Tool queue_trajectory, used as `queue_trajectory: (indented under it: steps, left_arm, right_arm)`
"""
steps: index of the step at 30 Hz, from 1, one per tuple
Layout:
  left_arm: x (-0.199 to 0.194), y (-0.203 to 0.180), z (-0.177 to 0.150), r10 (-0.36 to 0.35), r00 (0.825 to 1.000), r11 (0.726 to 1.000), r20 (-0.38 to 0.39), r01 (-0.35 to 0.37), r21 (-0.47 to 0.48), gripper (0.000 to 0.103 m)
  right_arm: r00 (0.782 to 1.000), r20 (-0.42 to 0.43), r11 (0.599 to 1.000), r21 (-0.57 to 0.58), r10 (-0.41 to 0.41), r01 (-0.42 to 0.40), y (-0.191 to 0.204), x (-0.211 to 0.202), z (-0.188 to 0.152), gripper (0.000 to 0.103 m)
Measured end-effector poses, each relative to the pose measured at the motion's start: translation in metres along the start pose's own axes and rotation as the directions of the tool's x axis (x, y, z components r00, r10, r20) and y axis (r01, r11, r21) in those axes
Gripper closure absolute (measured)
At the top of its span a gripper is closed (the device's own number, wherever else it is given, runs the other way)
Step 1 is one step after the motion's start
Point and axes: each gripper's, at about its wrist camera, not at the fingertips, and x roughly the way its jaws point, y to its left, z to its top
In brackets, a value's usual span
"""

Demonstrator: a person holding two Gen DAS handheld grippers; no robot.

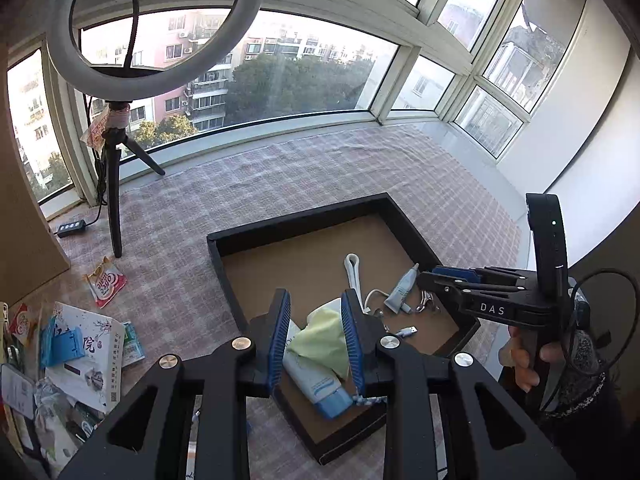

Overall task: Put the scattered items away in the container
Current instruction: 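Release the scissors and green cloth into the tray with both grippers, then grasp the orange-and-white package with both grippers and lift it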

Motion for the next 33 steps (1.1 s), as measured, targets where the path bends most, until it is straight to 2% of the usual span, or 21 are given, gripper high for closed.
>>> queue_trajectory:
  steps: [7, 13, 18, 22, 28, 33]
  left_arm:
    - [-0.046, 0.077, -0.03, 0.136, 0.991, 0.987, 0.007, -0.135, -0.089, 0.078]
    - [-0.096, 0.146, -0.07, 0.256, 0.967, 0.95, 0.0, -0.252, -0.187, 0.078]
    - [-0.118, 0.177, -0.114, 0.334, 0.941, 0.916, -0.05, -0.336, -0.221, 0.078]
    - [-0.121, 0.192, -0.148, 0.329, 0.94, 0.901, -0.095, -0.342, -0.266, 0.078]
    - [-0.122, 0.197, -0.183, 0.321, 0.939, 0.887, -0.125, -0.344, -0.309, 0.078]
    - [-0.111, 0.185, -0.19, 0.277, 0.95, 0.91, -0.143, -0.307, -0.279, 0.078]
  right_arm:
    - [0.992, -0.086, 0.986, -0.131, 0.094, -0.105, 0.068, 0.028, -0.002, 0.067]
    - [0.975, -0.185, 0.949, -0.264, 0.124, -0.171, 0.126, 0.05, -0.016, 0.067]
    - [0.958, -0.25, 0.919, -0.328, 0.139, -0.219, 0.163, 0.068, -0.036, 0.067]
    - [0.935, -0.308, 0.912, -0.305, 0.177, -0.273, 0.179, 0.081, -0.05, 0.067]
    - [0.906, -0.36, 0.91, -0.254, 0.225, -0.327, 0.199, 0.096, -0.074, 0.067]
    - [0.887, -0.387, 0.92, -0.189, 0.253, -0.345, 0.202, 0.104, -0.097, 0.066]
